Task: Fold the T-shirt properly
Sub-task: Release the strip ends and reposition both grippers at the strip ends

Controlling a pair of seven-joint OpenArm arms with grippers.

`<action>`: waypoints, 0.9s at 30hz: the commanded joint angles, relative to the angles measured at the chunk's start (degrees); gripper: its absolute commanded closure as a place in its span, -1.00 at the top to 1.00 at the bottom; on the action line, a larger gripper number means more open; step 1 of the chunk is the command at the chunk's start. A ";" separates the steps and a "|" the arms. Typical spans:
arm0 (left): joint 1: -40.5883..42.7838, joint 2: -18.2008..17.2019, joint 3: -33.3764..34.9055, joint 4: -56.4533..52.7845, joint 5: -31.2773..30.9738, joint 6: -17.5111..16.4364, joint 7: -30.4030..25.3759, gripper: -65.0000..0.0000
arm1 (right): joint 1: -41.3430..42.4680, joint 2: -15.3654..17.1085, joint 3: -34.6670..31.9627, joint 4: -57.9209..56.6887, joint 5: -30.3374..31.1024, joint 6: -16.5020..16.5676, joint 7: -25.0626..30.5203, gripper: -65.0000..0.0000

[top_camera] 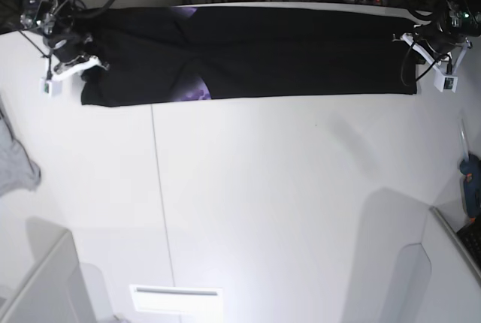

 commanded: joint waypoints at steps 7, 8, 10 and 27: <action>0.39 -0.92 -0.55 1.07 -0.24 0.00 -0.59 -1.00 | -4.63 -2.13 0.12 18.76 1.40 0.20 -0.28 -1.00; 0.47 -0.83 -0.55 1.16 -0.32 0.00 -0.59 -1.00 | -5.33 -2.65 -0.05 21.05 1.31 0.11 -1.95 -1.00; 0.47 -0.83 -0.55 1.16 -0.32 0.00 -0.59 -1.00 | -6.03 -4.32 -0.05 22.81 1.31 0.20 -5.29 -1.00; 0.65 -0.74 -5.12 1.25 -0.41 -13.45 -0.59 -1.00 | -10.08 -5.99 0.30 17.36 -4.93 0.55 2.80 -1.00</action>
